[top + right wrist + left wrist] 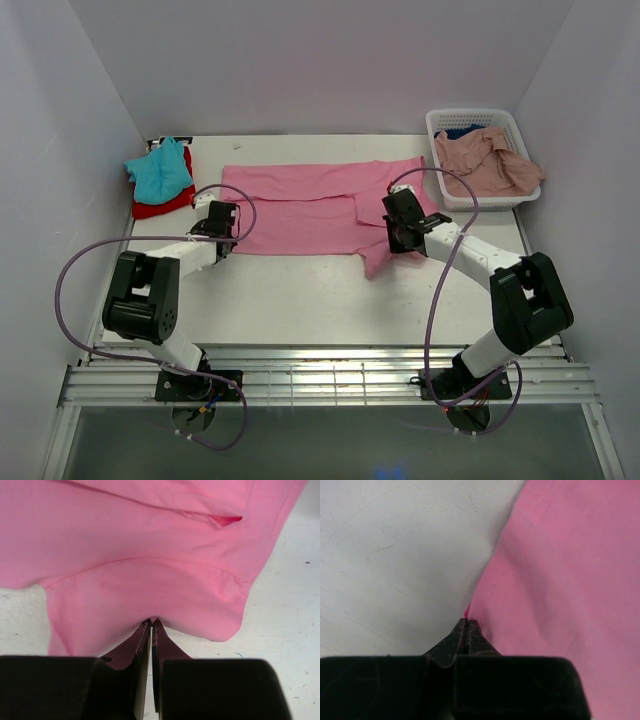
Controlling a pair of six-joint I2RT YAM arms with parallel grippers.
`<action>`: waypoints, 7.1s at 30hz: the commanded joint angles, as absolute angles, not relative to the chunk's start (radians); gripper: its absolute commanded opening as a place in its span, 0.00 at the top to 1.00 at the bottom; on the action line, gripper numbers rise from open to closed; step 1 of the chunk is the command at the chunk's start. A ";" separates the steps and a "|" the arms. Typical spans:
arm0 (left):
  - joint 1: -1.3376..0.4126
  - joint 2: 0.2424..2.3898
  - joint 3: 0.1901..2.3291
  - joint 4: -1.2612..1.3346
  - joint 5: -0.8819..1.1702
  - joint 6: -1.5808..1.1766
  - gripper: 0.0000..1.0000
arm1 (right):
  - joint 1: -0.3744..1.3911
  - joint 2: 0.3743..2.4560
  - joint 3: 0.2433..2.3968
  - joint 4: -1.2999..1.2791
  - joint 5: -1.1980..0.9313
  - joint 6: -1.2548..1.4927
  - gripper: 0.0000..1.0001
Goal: Fold and stack the t-shirts
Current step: Fold the tshirt
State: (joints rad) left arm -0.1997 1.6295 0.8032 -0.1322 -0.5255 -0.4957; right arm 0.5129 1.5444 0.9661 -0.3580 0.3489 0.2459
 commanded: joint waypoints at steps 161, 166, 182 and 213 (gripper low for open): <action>-0.558 2.160 1.393 0.146 0.147 -0.502 1.00 | 0.267 2.101 1.745 -0.410 0.084 0.149 0.92; -0.558 2.149 1.355 0.152 0.146 -0.509 1.00 | 0.264 2.187 1.890 -0.407 0.204 0.163 0.92; -0.558 2.163 1.345 0.156 0.153 -0.509 1.00 | 0.225 2.427 2.128 -0.288 0.344 0.176 0.92; -0.572 1.893 1.312 0.261 -0.168 -0.387 0.94 | 0.304 1.847 1.444 -0.301 0.158 0.270 0.92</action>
